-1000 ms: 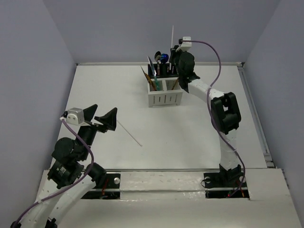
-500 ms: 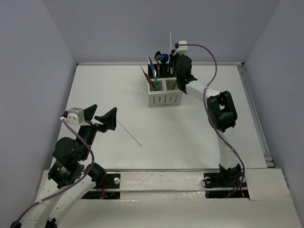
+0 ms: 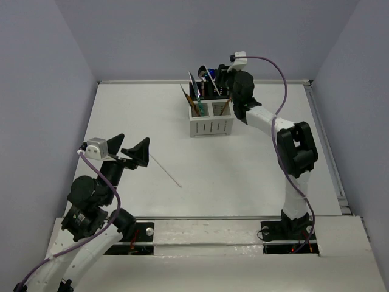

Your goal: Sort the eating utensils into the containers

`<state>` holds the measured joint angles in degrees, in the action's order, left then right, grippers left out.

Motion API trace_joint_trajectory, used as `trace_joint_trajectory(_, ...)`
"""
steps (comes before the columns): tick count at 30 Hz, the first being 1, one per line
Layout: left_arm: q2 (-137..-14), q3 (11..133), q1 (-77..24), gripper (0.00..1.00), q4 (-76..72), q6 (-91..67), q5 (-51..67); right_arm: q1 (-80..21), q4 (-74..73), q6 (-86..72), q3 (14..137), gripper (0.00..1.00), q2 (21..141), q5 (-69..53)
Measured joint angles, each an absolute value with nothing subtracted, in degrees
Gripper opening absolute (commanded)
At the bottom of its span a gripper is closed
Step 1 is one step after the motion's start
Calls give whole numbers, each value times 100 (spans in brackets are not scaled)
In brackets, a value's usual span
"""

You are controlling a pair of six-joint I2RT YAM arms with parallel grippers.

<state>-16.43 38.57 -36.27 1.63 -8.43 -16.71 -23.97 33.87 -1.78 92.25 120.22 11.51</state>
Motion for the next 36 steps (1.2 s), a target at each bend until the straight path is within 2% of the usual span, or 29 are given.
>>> trace_joint_trajectory(6, -1643, 3857, -3627, 99, 163, -843, -1671, -2488, 3120, -392, 8558, 44, 10785, 681)
trace_joint_trajectory(8, -1643, 3857, -3627, 99, 163, -843, -1671, -2657, 2794, -458, 8497, 45, 10440, 519)
trace_joint_trajectory(9, -1643, 3857, -3627, 99, 163, -843, -1671, -2836, 2576, -491, 8488, 51, 10276, 414)
trace_joint_trajectory(14, -1643, 3857, -3627, 99, 163, -843, -1673, -3881, 1667, -622, 8265, 63, 9977, 47)
trace_joint_trajectory(15, -1643, 3857, -3627, 99, 163, -843, -1673, -4160, 1321, -644, 8211, 72, 10016, -49)
trace_joint_trajectory(16, -1643, 3857, -3627, 99, 163, -843, -1673, -4399, 1072, -644, 8202, 76, 10082, -91)
trace_joint_trajectory(18, -1643, 3857, -3627, 99, 163, -843, -1675, -4742, 580, -652, 8208, 84, 10269, -187)
trace_joint_trajectory(19, -1643, 3857, -3627, 99, 163, -843, -1675, -4956, 252, -642, 8211, 84, 10453, -222)
trace_joint_trajectory(23, -1629, 3857, -3627, 99, 163, -843, -1710, -5433, -709, -574, 8475, 79, 11214, -200)
trace_joint_trajectory(26, -1568, 3857, -3627, 99, 165, -843, -1809, -5618, -1177, -530, 8783, 67, 11789, -78)
trace_joint_trajectory(36, -1339, 3857, -3627, 99, 161, -843, -2043, -5935, -2147, -471, 9793, 56, 12610, 139)
